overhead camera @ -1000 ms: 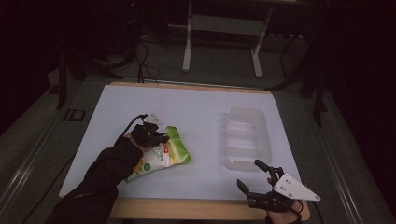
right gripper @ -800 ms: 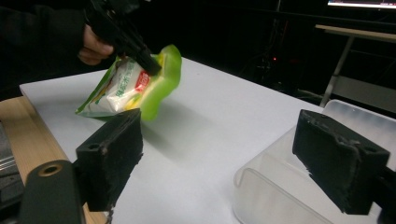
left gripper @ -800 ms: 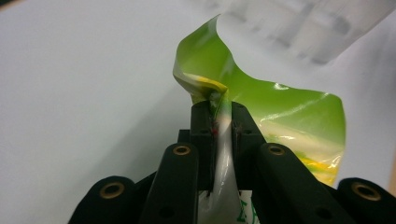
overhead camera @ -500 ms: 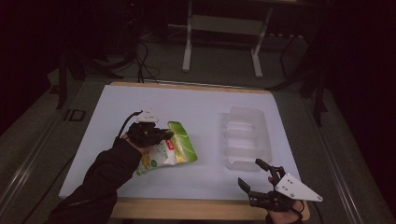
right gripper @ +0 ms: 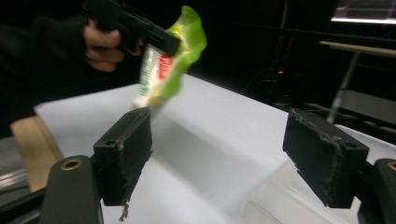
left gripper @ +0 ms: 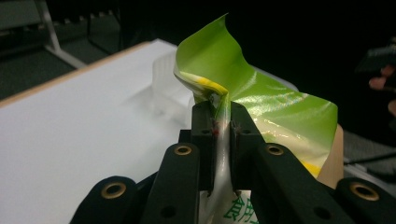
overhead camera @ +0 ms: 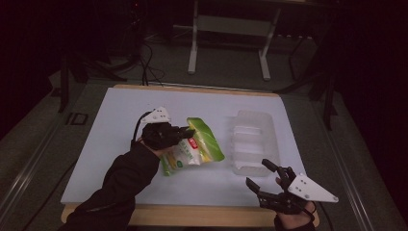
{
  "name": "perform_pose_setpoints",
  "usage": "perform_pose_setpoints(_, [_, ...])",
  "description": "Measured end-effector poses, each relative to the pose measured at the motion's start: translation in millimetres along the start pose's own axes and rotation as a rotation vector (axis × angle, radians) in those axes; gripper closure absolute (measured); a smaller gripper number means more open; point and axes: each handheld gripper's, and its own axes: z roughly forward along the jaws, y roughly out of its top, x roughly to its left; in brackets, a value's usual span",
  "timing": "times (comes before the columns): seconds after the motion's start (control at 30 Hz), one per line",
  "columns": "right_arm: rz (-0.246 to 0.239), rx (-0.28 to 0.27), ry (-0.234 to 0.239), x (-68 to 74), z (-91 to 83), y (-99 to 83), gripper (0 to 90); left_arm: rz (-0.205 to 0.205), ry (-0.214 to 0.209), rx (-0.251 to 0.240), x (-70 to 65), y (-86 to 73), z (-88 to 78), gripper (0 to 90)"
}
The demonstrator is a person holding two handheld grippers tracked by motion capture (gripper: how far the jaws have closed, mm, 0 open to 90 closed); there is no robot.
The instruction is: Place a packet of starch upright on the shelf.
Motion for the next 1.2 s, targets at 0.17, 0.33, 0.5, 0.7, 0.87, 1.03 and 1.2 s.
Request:
perform_pose_setpoints(0.17, [-0.006, 0.018, 0.048, 1.7, 13.0, 9.6, 20.3, -0.028, -0.012, -0.065, -2.9, 1.2, 9.8, 84.2])
perform_pose_setpoints(0.33, [0.032, 0.05, 0.075, 2.9, 32.2, 14.2, 19.3, -0.06, -0.019, -0.13, -7.4, 5.3, 15.2, 84.3])
perform_pose_setpoints(0.5, [0.08, 0.069, 0.085, 0.1, 51.3, 17.4, 17.4, -0.076, -0.043, -0.195, -16.1, 10.4, 15.8, 84.3])
perform_pose_setpoints(0.7, [0.062, 0.079, 0.114, 1.0, 71.7, 27.0, 23.1, -0.098, -0.049, -0.269, -24.2, 12.9, 17.4, 84.3])
perform_pose_setpoints(0.87, [0.064, 0.112, 0.135, 1.0, 86.2, 30.9, 28.3, -0.098, -0.061, -0.299, -30.3, 14.0, 19.5, 84.3])
perform_pose_setpoints(1.03, [0.034, 0.115, 0.139, -1.4, 94.3, 34.6, 41.0, -0.1, -0.095, -0.295, -34.2, 15.1, 22.8, 84.4])
perform_pose_setpoints(1.2, [0.073, 0.184, 0.195, -7.5, 101.2, 38.4, 58.6, -0.11, -0.105, -0.294, -38.9, 15.0, 26.6, 84.7])
